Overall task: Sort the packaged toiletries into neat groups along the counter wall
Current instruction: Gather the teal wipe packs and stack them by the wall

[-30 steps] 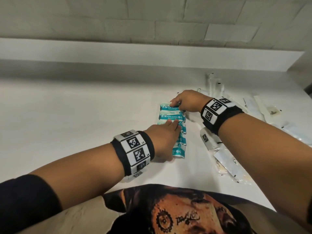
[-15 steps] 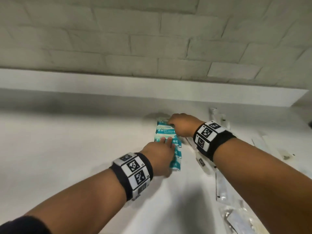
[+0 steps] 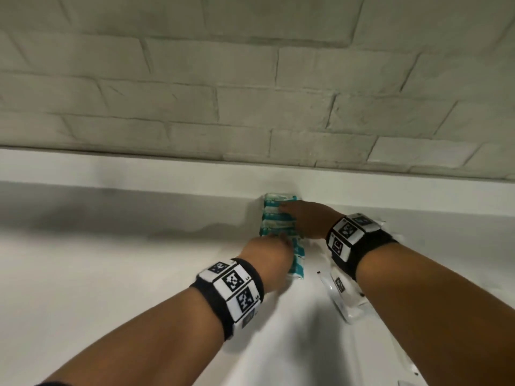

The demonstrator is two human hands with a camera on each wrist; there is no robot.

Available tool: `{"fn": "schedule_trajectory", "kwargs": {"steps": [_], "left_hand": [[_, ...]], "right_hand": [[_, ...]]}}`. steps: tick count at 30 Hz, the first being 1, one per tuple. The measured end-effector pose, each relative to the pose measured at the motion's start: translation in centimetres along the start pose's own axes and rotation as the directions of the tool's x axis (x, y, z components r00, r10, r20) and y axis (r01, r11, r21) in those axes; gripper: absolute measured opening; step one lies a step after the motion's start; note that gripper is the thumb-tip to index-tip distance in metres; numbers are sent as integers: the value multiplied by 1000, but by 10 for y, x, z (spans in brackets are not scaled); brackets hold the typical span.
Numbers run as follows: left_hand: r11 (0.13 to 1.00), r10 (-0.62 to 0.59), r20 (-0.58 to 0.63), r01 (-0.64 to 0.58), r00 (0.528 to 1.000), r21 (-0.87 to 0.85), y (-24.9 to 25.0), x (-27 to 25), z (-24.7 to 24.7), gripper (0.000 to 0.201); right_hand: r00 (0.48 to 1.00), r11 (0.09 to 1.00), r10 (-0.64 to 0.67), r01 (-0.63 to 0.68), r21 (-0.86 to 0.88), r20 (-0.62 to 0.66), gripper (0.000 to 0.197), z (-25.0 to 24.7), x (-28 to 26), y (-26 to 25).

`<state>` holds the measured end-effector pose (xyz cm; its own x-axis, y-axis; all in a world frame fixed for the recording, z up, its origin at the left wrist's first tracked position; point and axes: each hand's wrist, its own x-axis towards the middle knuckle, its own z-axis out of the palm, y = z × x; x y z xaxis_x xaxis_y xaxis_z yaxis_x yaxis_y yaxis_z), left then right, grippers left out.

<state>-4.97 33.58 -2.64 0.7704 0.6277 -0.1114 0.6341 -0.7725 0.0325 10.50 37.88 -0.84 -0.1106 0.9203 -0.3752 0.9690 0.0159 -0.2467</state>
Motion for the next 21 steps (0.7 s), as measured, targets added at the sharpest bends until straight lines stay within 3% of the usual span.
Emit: {"fn": "schedule_trajectory", "kwargs": {"steps": [5, 8, 10, 13, 16, 17, 19, 21], "left_hand": [[999, 36, 2, -36, 999, -14, -4, 1, -4, 34], [942, -23, -2, 21, 1000, -336, -14, 3, -25, 55], [794, -180, 21, 158, 984, -587, -26, 11, -38, 67], [475, -380, 141, 324, 914, -818, -45, 24, -43, 80], [-121, -440, 337, 317, 833, -941, -49, 33, -41, 83], [-228, -431, 358, 285, 828, -931, -48, 37, -40, 83], [-301, -404, 364, 254, 839, -919, -45, 41, -33, 77], [-378, -358, 379, 239, 853, -894, -45, 48, -22, 68]], "right_hand": [[999, 992, 28, -25, 123, -27, 53, 6, 0, 11], [970, 940, 157, -89, 330, -185, 52, 1, -10, 17], [929, 840, 265, -92, 534, -257, 47, -2, -15, 27], [912, 486, 383, -62, 872, -149, 50, 0, -21, 39], [906, 190, 421, -42, 981, -42, 62, 10, -21, 40], [914, 88, 406, -23, 996, -15, 65, 13, -19, 38], [929, -35, 369, 9, 999, 5, 69, 19, -15, 34], [937, -46, 349, 34, 998, -16, 59, 21, -13, 29]]}}
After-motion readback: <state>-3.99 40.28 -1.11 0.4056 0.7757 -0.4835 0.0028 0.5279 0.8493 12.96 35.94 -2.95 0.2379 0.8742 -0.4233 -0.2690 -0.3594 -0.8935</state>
